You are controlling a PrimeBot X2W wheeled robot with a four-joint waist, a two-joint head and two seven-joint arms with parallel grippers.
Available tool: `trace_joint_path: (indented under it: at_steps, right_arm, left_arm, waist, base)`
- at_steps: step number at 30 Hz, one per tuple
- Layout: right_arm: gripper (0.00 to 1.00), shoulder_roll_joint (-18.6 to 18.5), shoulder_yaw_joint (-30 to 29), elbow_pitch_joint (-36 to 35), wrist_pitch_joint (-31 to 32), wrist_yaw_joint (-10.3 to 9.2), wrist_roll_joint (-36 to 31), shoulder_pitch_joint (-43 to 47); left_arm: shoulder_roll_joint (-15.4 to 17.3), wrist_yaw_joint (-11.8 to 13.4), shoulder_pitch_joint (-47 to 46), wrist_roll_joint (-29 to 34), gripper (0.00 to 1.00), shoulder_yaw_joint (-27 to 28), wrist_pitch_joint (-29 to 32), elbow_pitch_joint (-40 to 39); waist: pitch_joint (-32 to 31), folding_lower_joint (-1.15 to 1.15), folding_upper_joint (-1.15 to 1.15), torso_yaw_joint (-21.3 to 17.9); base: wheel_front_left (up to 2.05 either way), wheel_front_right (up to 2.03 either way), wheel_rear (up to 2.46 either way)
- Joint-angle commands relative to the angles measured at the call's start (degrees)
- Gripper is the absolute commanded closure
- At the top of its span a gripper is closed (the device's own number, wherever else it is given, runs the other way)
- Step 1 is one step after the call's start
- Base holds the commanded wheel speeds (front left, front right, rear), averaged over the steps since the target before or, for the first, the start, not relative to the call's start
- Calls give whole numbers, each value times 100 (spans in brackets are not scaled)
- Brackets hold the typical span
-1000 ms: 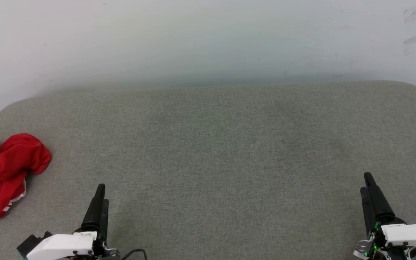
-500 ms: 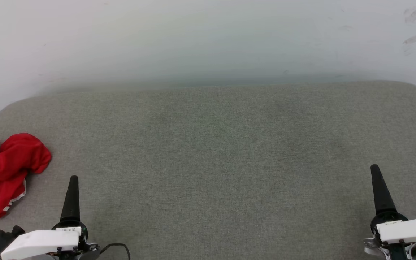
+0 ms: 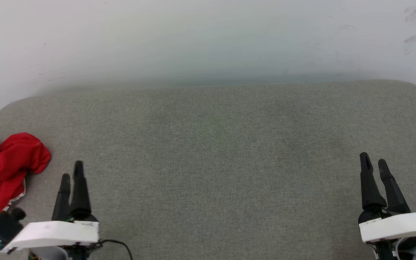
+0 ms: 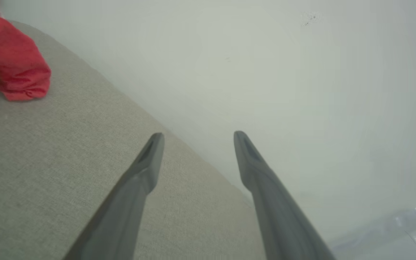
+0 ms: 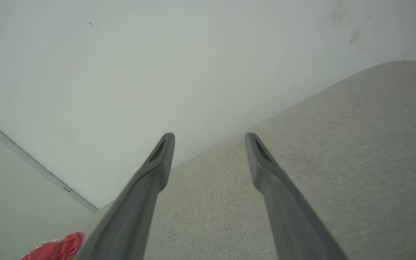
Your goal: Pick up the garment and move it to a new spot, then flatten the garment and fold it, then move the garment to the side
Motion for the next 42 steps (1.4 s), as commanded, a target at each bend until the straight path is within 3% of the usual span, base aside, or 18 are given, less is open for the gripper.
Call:
trace_joint_path:
  at_steps: [1,10,19,21,37,42]
  right_arm:
    - [0,-12,39,-140,-64,0,-297,3]
    - [0,-11,267,-346,-221,0,-1473,103]
    - [0,-11,276,-486,-364,0,-2293,181]
    - [0,-11,252,-476,-398,0,-2465,199]
    - [0,-11,203,-507,-621,0,-3482,299]
    - [0,-11,175,-443,-685,0,-3416,344]
  left_arm:
    - [12,90,36,409,0,-121,-55,-179]
    - [117,764,133,2092,0,-1132,-213,-475]
    - [679,1783,82,2776,0,-2173,-356,-434]
    - [757,1915,73,2792,0,-2355,-383,-383]
    - [1048,2479,36,3487,0,-3018,-614,-437]
    - [846,2023,201,3215,0,-2860,-677,-403]
  waist:
    - [-4,0,0,2]
    - [-20,0,0,7]
    - [-30,0,0,5]
    - [-28,0,0,3]
    - [-17,0,0,5]
    - [-26,0,0,13]
  base:
    - [0,0,0]
    - [0,0,0]
    - [0,0,0]
    - [0,0,0]
    - [0,0,0]
    - [0,0,0]
